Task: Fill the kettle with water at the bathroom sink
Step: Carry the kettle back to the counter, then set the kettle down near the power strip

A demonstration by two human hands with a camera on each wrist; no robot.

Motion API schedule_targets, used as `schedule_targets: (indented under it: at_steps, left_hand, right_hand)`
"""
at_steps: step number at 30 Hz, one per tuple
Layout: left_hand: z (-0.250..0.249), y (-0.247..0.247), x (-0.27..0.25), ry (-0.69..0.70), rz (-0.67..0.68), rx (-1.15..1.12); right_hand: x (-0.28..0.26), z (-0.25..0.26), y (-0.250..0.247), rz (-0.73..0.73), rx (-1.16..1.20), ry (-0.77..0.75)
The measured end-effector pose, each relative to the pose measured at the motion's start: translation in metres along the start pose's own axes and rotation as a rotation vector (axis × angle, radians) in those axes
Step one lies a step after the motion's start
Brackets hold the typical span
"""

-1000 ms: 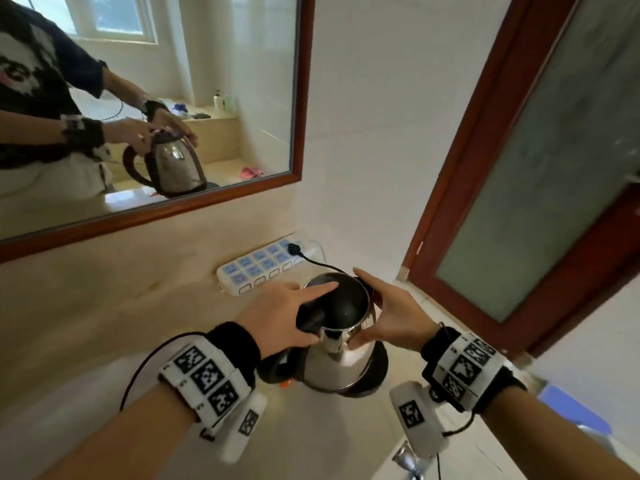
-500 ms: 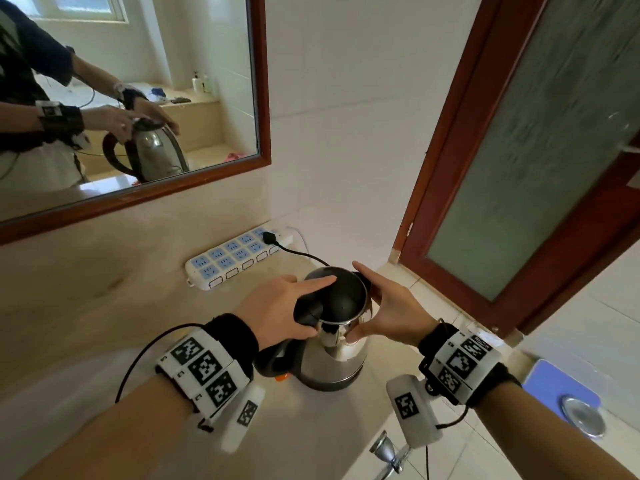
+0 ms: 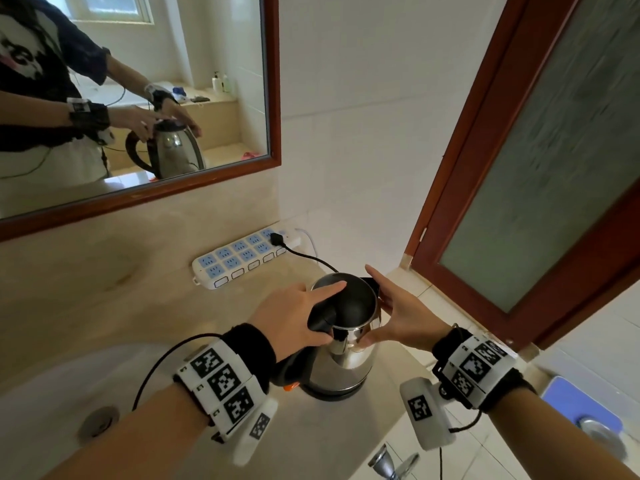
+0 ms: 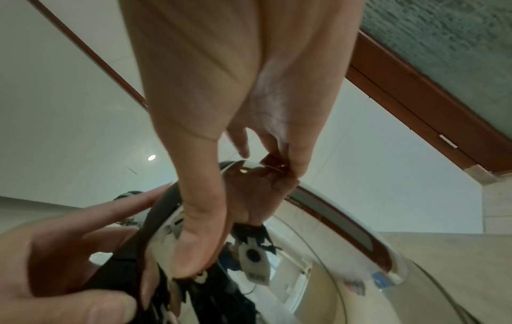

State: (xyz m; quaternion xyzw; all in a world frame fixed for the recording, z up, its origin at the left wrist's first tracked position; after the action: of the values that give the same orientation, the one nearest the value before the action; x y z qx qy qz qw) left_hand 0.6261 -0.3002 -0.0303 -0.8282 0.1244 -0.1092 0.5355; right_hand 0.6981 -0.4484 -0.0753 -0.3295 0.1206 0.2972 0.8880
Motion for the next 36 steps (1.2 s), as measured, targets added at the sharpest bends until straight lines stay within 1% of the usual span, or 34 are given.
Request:
schedule_targets:
  at_steps: [3, 6, 8, 9, 12, 14, 16, 18, 19, 20, 21, 23, 25, 27, 29, 31, 34, 36]
  left_hand:
    - [0.006, 0.000, -0.006, -0.005, 0.047, -0.101]
    - [0.010, -0.006, -0.013, -0.013, -0.013, -0.290]
    - [0.009, -0.008, -0.018, -0.025, -0.047, -0.349]
    - [0.007, -0.007, -0.019, -0.020, -0.052, -0.388]
    - [0.005, -0.001, -0.024, -0.050, -0.057, -0.622]
    - [-0.001, 0.001, -0.027, -0.073, -0.029, -0.738]
    - [-0.012, 0.004, -0.029, -0.081, 0.003, -0.800]
    - [-0.020, 0.006, -0.030, -0.072, 0.030, -0.800]
    - [-0.022, 0.007, -0.030, -0.066, 0.043, -0.800]
    - [-0.022, 0.007, -0.029, -0.062, 0.056, -0.774]
    - [-0.020, 0.006, -0.027, -0.036, 0.057, -0.686]
    - [-0.019, -0.004, -0.021, 0.055, 0.032, -0.311]
    - [-0.025, -0.016, -0.017, 0.158, -0.051, 0.079]
    - [-0.034, -0.016, -0.011, 0.258, -0.100, 0.266]
    - [-0.037, -0.003, -0.005, 0.311, -0.025, 0.357]
    - [-0.032, 0.012, 0.001, 0.297, 0.061, 0.402]
    - [-0.025, 0.023, 0.003, 0.263, 0.105, 0.392]
    - [-0.025, 0.023, 0.002, 0.259, 0.111, 0.399]
  right_hand:
    - [-0.010, 0.002, 0.005, -0.028, -0.072, -0.013]
    - [-0.024, 0.007, 0.020, -0.073, -0.124, -0.085]
    - [-0.032, 0.007, 0.033, -0.108, -0.103, -0.089]
    - [-0.037, 0.007, 0.039, -0.141, -0.094, -0.079]
    - [-0.053, 0.010, 0.058, -0.272, -0.062, -0.048]
    - [-0.061, 0.015, 0.071, -0.342, -0.060, -0.038]
    - [-0.063, 0.020, 0.079, -0.405, -0.102, -0.020]
    - [-0.065, 0.028, 0.080, -0.466, -0.193, -0.023]
    - [-0.065, 0.030, 0.078, -0.470, -0.228, -0.027]
    - [-0.063, 0.031, 0.076, -0.449, -0.250, -0.035]
    - [-0.061, 0.029, 0.073, -0.402, -0.258, -0.039]
    - [-0.060, 0.023, 0.063, -0.276, -0.265, -0.054]
    - [-0.061, 0.014, 0.049, -0.144, -0.297, -0.083]
    - [-0.066, 0.009, 0.033, -0.079, -0.354, -0.112]
    - [-0.070, 0.002, 0.020, -0.094, -0.404, -0.120]
    - [-0.075, -0.008, 0.016, -0.134, -0.391, -0.109]
    - [-0.082, -0.037, 0.025, -0.187, -0.338, -0.061]
    - [-0.087, -0.061, 0.041, -0.166, -0.354, -0.016]
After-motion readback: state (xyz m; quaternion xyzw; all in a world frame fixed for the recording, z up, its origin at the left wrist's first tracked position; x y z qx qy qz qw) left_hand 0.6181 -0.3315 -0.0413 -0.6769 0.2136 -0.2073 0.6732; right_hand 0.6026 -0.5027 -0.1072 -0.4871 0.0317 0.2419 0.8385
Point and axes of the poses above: each hand's wrist, its own x-axis towards the middle knuckle, its own y-axis out of the palm, z = x × y, the point moved 7 cm from there along x, towards the middle knuckle, and after that the axes turned 12 degrees about y, right-handed, at the moved point
